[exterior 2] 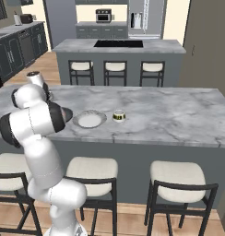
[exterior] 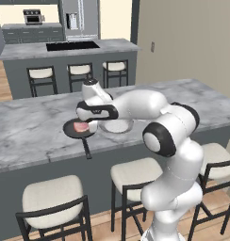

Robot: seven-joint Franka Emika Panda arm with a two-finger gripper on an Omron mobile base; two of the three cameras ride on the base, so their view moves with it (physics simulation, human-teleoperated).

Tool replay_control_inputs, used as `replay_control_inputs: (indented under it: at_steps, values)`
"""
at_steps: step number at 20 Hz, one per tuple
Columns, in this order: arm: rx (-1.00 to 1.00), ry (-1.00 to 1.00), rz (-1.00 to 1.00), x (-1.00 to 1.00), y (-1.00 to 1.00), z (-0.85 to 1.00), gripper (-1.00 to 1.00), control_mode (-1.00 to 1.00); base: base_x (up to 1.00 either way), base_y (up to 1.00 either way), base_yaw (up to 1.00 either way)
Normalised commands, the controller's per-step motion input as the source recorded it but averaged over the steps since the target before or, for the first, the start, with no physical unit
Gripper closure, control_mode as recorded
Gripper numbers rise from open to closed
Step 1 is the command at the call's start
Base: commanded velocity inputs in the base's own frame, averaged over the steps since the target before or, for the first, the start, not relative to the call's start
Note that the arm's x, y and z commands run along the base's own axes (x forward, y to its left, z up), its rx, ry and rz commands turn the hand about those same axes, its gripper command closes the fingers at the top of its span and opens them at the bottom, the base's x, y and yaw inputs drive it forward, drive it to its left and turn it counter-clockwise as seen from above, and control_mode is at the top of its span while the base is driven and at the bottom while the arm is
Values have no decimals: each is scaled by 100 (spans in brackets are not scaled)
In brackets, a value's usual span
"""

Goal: Pick up the pan with the steak in it and place it on the dining table. Then place the steak on the plate.

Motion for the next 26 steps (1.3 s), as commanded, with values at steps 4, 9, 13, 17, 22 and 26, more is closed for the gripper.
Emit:
replay_control_inputs:
  at_steps: [4, 9, 13, 17, 22, 26]
  values:
    - [0, 5, -1, 10, 0, -18, -100, -100, 0, 0, 0]
    - [0, 5, -4, 27, 2, -16, -100, -100, 0, 0, 0]
    - [0, 7, -6, 39, 11, -16, -100, -100, 0, 0, 0]
    - [-1, 4, -7, 34, 35, -19, -100, -100, 0, 0, 0]
    - [-9, -14, -2, -2, 39, -22, -100, -100, 0, 0, 0]
    - [-7, -19, 0, -19, 30, -15, -100, -100, 0, 0, 0]
